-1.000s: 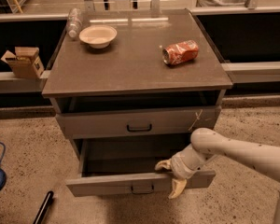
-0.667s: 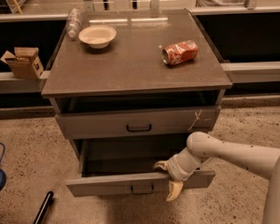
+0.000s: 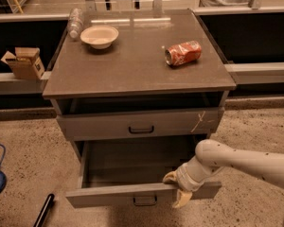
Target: Open middle drawer
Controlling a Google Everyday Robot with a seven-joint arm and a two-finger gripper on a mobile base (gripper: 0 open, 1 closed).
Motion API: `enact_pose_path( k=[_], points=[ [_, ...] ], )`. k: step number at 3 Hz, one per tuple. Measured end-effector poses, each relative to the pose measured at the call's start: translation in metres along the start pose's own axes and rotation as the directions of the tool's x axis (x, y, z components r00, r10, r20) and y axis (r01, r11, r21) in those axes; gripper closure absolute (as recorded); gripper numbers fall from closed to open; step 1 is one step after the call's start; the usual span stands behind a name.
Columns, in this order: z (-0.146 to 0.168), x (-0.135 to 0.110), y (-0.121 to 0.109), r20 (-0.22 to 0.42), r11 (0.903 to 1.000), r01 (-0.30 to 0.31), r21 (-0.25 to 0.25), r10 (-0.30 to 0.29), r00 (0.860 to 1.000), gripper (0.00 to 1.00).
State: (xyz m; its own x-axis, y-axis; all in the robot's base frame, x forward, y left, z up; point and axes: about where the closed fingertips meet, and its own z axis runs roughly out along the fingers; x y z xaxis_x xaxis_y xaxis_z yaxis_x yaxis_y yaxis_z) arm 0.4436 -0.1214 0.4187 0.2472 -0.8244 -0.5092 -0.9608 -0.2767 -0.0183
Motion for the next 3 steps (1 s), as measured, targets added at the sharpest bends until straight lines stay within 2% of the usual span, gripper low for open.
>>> enact_pose_path(
  k=[1,2,3],
  points=[
    [-0.026,0.000,0.008,-0.048,0.9996,-0.023,0.017,0.024,0.999,0.43],
    [-0.038,0.012,0.015,-0.063,0.9971,-0.075,0.007,0.076,0.995,0.45],
    [-0.038,0.037,0.023,-0.080,0.9889,-0.149,-0.003,0.148,0.986,0.40]
  ],
)
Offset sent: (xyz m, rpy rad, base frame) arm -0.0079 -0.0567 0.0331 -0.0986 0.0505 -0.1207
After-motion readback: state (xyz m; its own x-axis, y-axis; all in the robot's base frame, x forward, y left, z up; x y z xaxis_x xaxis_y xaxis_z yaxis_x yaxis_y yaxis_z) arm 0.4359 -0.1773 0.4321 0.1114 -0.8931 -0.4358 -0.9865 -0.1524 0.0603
